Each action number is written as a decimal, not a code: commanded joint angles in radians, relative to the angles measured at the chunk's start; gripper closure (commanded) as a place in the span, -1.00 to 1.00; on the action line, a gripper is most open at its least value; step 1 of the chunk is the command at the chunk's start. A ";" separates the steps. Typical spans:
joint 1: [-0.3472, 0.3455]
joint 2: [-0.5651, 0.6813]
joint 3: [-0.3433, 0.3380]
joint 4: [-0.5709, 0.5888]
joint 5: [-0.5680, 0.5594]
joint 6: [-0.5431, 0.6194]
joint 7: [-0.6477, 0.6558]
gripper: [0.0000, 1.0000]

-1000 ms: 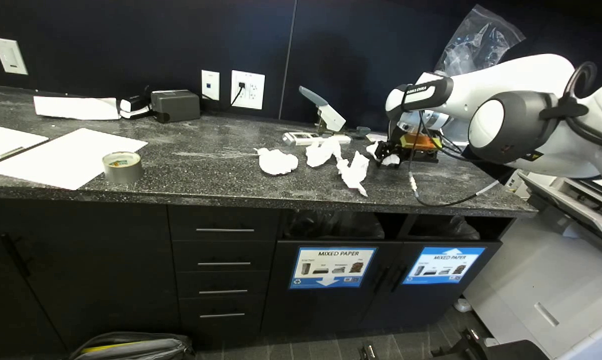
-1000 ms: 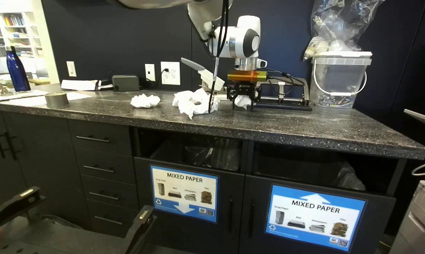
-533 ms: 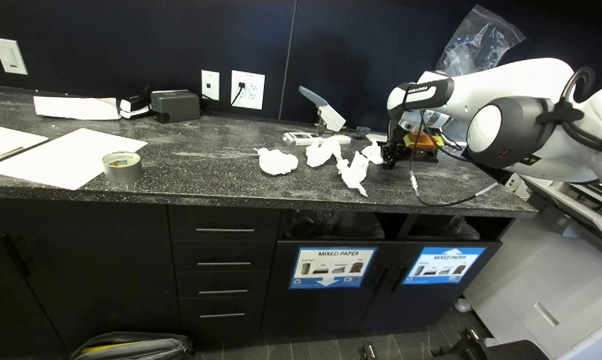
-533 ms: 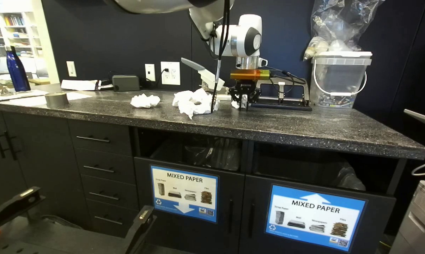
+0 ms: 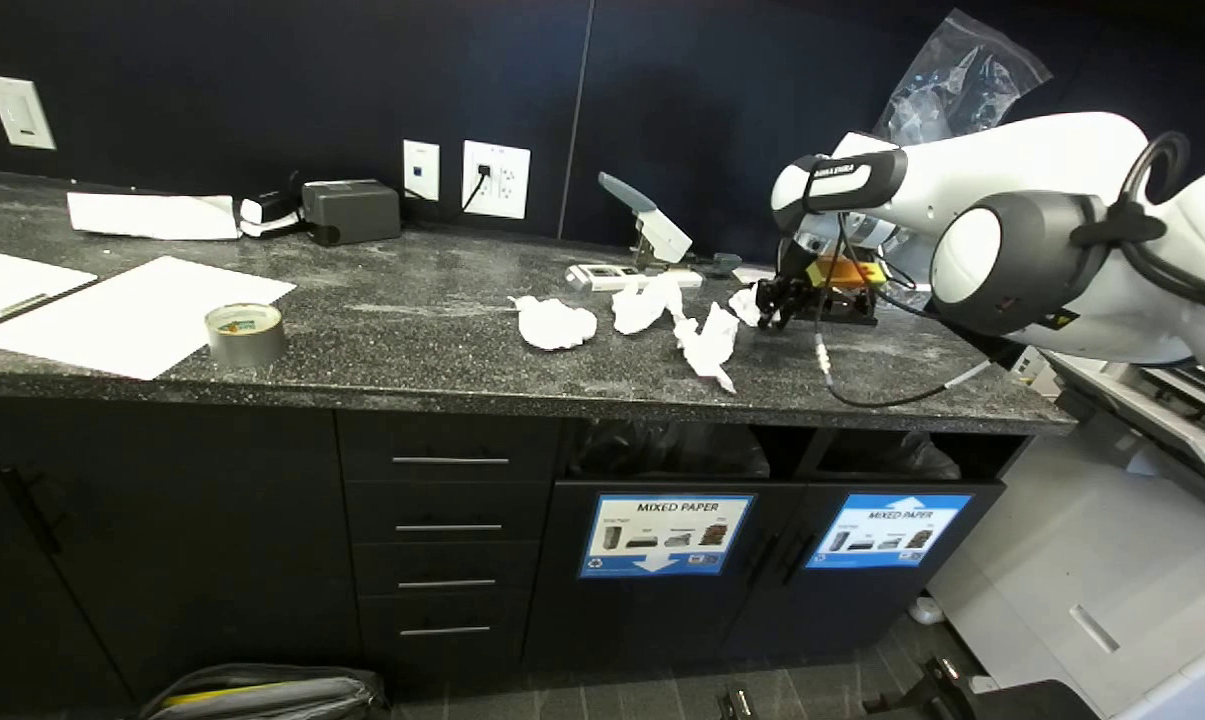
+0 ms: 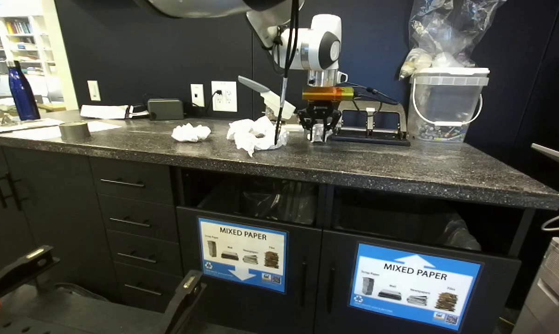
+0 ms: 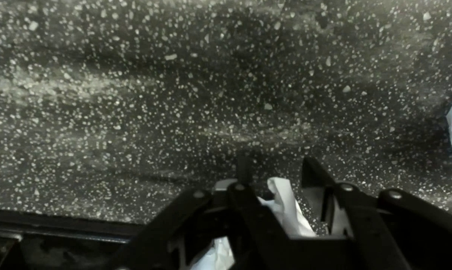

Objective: Put the papers in the first bin

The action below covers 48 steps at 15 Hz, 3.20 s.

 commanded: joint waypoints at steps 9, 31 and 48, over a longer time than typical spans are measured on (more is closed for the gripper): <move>0.016 0.050 0.033 0.102 0.007 0.012 -0.095 -1.00; 0.007 0.092 0.025 0.104 -0.003 0.189 -0.157 0.79; -0.130 -0.089 -0.110 -0.042 -0.017 -0.210 -0.150 0.83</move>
